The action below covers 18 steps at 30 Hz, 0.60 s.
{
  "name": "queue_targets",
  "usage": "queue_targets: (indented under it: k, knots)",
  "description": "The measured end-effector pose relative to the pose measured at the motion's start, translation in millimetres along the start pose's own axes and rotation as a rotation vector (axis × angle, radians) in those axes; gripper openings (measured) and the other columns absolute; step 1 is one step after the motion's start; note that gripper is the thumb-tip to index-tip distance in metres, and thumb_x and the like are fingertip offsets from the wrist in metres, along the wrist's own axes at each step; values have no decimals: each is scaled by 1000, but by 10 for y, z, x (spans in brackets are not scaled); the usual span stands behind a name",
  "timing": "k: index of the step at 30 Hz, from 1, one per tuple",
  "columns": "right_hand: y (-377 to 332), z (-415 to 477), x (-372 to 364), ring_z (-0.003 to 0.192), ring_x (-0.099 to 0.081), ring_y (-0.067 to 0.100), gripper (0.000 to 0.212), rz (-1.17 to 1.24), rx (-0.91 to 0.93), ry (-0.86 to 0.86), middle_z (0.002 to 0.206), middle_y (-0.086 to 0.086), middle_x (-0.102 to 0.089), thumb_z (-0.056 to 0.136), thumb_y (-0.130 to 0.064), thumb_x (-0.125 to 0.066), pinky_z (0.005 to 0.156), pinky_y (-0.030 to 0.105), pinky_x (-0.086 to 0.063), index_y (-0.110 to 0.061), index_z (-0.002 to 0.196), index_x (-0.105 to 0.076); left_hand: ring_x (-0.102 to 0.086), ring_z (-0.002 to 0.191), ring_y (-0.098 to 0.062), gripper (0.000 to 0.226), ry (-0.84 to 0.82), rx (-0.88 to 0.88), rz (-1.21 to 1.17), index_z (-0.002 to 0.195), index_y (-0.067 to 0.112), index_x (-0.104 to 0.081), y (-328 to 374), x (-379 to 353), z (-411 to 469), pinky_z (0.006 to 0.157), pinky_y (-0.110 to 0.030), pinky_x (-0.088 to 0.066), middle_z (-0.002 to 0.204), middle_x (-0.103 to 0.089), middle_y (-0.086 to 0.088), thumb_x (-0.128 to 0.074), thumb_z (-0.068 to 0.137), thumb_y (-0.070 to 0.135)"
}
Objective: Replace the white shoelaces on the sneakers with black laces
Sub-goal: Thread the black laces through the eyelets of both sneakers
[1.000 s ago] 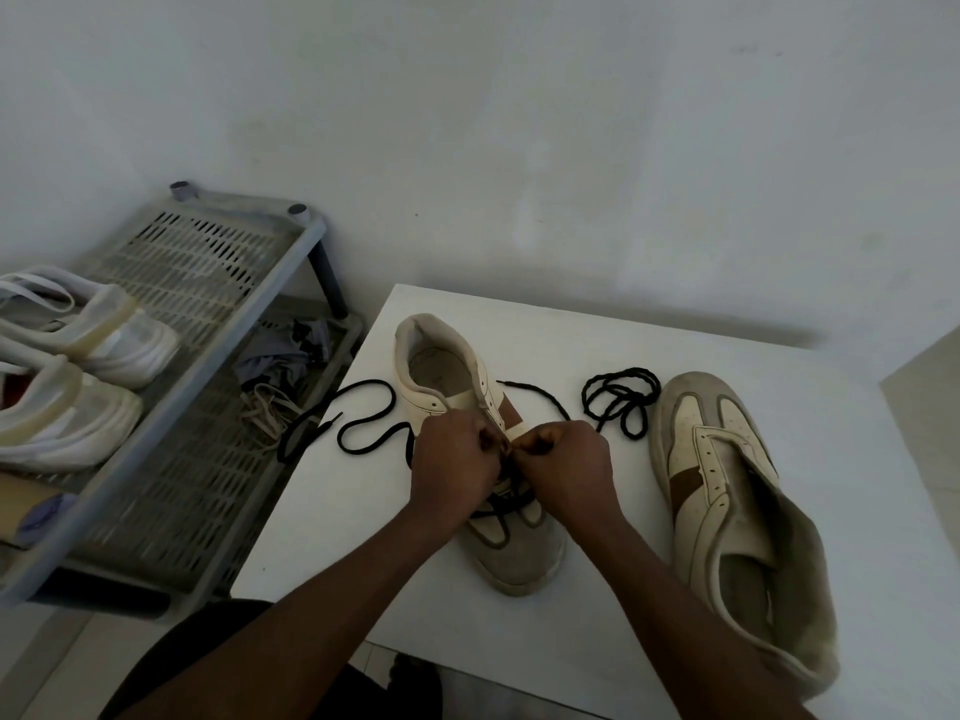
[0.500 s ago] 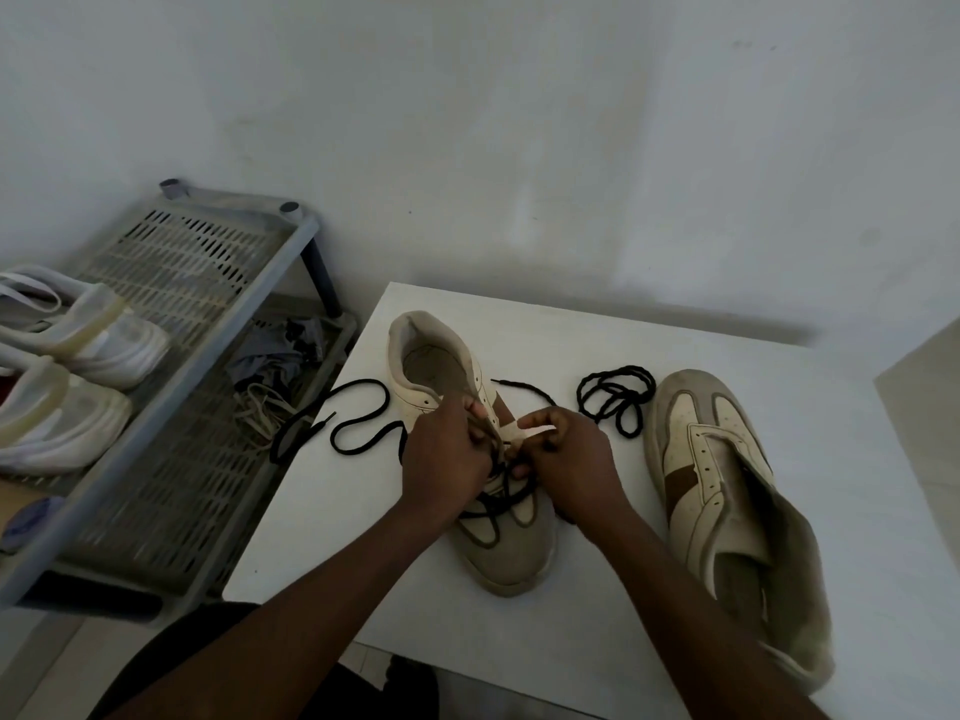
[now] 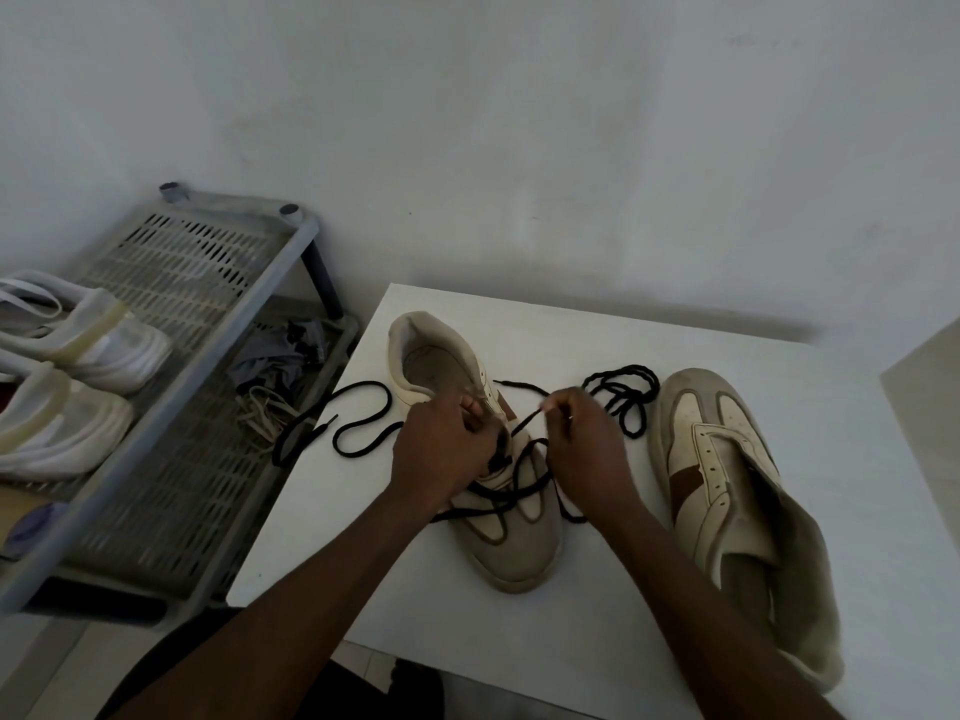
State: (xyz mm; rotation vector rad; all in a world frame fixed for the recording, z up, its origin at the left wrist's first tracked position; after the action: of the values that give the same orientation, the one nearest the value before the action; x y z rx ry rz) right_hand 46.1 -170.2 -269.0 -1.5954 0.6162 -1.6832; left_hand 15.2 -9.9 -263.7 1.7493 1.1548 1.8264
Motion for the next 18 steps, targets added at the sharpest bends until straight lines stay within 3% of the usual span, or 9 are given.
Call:
queue_targets:
  k: [2,4,6,7,9,13,15,18]
  knots:
    - [138,109,188,74,-57,13,17,127,-135,113,83,-1,-59,101,-18,-42,65,28,-43,-23,88,-52,-69,63,-14,23,-35,-14,30,81,27,-62,7,3,20,67,-39,-59,77,-71,7,-67,78,50]
    - [337,210,449,69,-57,21,21,363,-296,348,77,2,-58,97,-20,-41,65,37,-43,-26,78,-49,-68,60,-12,28,-67,-25,52,81,25,-66,8,0,19,66,-38,-59,75,-71,8,-67,79,52]
    - [501,234,668,58,-54,12,18,612,-398,582,76,1,-53,96,-20,-41,60,36,-41,-19,82,-52,-68,56,-11,27,-92,-22,14,81,21,-69,2,-4,13,65,-39,-59,75,-71,7,-69,80,48]
    - [532,236,712,53,-53,6,15,661,-408,616,78,2,-54,99,-19,-42,58,34,-41,-15,91,-54,-67,55,-11,25,-101,-20,-10,81,20,-70,-1,-2,11,66,-40,-59,75,-72,6,-70,80,45]
    - [428,231,666,55,-56,4,17,582,-375,506,85,3,-59,101,-22,-44,58,28,-43,-10,107,-56,-67,52,-11,23,-112,-14,-40,80,19,-70,2,2,6,65,-41,-59,74,-72,5,-73,79,43]
    - [110,71,110,57,-50,12,44,-2,-267,-205,69,5,-58,97,-48,-47,55,26,-37,-7,92,-62,-66,50,-11,18,-112,-18,-54,79,19,-72,22,-9,9,63,-42,-59,68,-72,3,-76,78,36]
    - [86,-20,-36,61,-52,6,42,-87,-267,-300,70,-6,-58,87,-60,-55,52,23,-35,-18,92,-58,-66,49,-11,14,-109,-11,-47,78,20,-71,11,-13,8,62,-43,-59,68,-72,3,-74,80,33]
    - [3,-43,-151,70,-56,3,22,-24,-151,-388,77,-8,-63,87,-45,-64,55,17,-38,-24,87,-59,-67,49,-13,9,-103,-7,-47,82,19,-72,-8,-14,11,64,-44,-58,66,-71,2,-67,85,26]
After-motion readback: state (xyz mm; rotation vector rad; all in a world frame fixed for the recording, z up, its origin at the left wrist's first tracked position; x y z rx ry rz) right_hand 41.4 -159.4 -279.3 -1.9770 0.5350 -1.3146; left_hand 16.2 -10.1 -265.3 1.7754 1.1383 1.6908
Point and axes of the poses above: each hand's wrist, its own z-axis towards the middle knuckle, its own x-axis out of the back of the hand, y = z × x, the point moved 5 cm from there along z, towards the middle knuckle
